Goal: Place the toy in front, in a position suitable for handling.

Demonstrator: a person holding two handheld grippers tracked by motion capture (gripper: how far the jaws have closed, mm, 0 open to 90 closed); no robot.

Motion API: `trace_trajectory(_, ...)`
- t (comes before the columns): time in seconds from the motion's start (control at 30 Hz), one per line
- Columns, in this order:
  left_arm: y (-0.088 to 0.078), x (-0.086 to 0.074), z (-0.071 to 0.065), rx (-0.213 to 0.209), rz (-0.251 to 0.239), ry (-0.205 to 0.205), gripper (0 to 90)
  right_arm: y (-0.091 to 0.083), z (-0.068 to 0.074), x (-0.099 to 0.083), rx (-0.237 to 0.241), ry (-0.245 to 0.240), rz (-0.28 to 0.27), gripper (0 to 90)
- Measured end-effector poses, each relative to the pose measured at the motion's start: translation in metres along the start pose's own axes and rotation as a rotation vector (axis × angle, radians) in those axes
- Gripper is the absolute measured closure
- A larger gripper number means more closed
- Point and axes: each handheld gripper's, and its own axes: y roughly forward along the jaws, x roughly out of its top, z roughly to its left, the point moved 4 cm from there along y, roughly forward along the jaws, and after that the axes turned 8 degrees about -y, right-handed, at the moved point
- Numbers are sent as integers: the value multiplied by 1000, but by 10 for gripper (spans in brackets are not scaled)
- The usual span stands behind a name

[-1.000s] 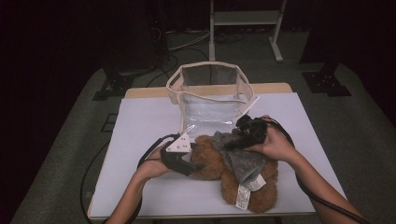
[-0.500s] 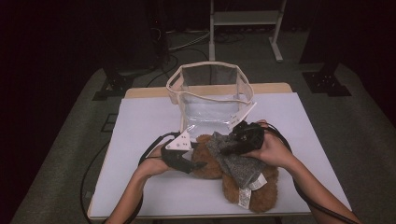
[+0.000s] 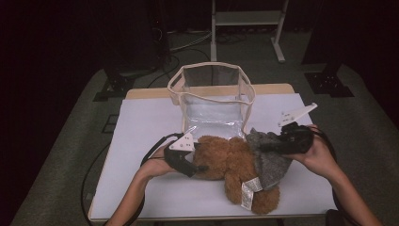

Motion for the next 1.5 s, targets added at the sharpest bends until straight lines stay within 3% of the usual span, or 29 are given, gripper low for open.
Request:
trace_trajectory(0.1, -1, 0, 0, -3, 4, 5, 219, -10, -5, -20, 7, 60, -41, 765)
trace_trajectory(0.23, -2, 0, 1, -7, 9, 9, 218, -16, -6, -37, 12, 101, -83, 765)
trace_trajectory(0.43, -5, 6, 2, -17, -29, 11, 106, -19, -5, -46, 16, 108, -94, 765)
trace_trajectory(0.57, 5, 11, 5, -31, -12, 24, 47, -22, -5, -51, 17, 117, -91, 764)
trace_trajectory(0.77, 22, 15, 8, -56, 4, 19, 24, -22, -4, -59, 25, 131, -93, 762)
trace_trajectory(0.83, 23, 15, 7, -57, 15, 32, 56, -19, -4, -60, 35, 139, -95, 762)
trace_trajectory(0.93, 17, 14, 6, -19, 37, 59, 222, -13, -6, -60, 45, 145, -102, 762)
trace_trajectory(1.03, 10, 16, 5, 9, 40, 68, 307, -10, -7, -56, 42, 138, -115, 762)
trace_trajectory(1.17, -2, 17, 3, 45, 59, 78, 327, -3, -8, -45, 44, 124, -132, 762)
trace_trajectory(1.33, -31, 12, 3, 94, 80, 75, 333, 16, -6, -22, 69, 83, -139, 761)
trace_trajectory(1.5, -52, -10, -1, 116, 135, 66, 333, 47, 3, -6, 120, 43, -124, 759)
